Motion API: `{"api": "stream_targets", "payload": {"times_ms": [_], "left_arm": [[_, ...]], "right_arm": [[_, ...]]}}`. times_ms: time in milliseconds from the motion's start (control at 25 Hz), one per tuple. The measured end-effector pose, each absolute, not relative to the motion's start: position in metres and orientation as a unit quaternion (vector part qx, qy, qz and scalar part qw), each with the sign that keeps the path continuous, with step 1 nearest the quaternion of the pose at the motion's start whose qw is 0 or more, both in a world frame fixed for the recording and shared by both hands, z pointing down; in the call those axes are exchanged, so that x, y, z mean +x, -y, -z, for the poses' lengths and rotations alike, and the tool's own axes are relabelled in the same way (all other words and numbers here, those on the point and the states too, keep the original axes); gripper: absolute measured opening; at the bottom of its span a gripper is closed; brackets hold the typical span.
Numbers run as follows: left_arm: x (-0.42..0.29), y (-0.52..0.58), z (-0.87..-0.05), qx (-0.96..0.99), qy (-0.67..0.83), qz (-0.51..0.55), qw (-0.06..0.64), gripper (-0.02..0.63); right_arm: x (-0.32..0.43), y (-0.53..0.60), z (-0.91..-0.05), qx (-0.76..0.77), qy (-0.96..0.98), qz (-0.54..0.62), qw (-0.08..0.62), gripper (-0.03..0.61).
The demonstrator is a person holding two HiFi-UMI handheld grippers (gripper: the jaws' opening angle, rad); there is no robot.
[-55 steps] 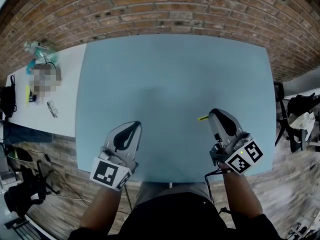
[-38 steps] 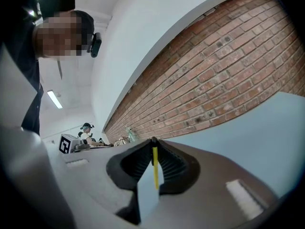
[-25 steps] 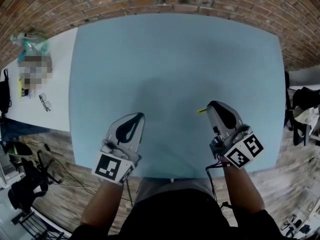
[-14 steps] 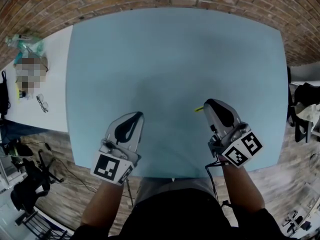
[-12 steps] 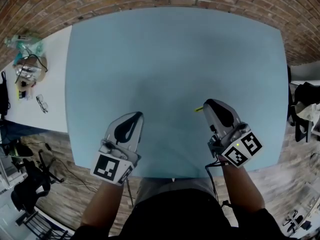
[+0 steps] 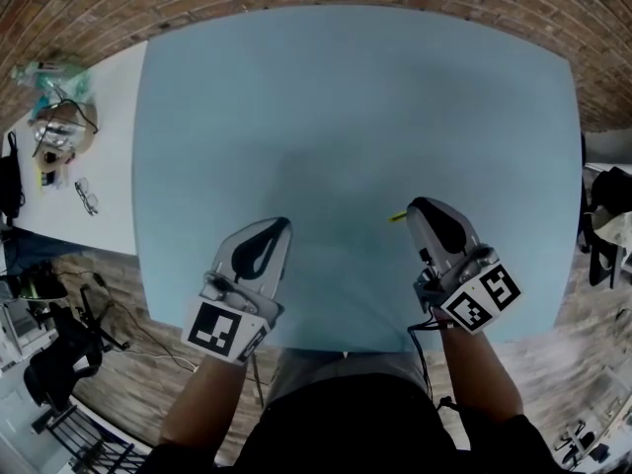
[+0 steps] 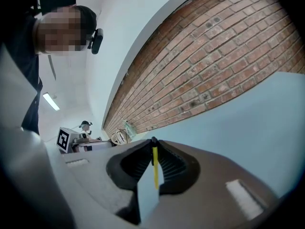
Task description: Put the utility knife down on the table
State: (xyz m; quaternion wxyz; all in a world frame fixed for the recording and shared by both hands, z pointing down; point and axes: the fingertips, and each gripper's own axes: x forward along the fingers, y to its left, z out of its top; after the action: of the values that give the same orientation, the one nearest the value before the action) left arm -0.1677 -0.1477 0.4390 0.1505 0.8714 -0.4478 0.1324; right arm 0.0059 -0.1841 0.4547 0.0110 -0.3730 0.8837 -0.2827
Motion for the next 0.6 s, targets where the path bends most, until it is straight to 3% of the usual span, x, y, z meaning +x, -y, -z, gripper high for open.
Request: {"api": "stream_targets", "payload": {"times_ms": [600], "left_arm": [[-0.163, 0.141, -0.447, 0.863, 0.454, -0.14, 0.171, 0.003]], "right_arm": [[0.002, 0.182, -0.471, -0.361, -0.888, 0.284, -0.002, 0.046]]}}
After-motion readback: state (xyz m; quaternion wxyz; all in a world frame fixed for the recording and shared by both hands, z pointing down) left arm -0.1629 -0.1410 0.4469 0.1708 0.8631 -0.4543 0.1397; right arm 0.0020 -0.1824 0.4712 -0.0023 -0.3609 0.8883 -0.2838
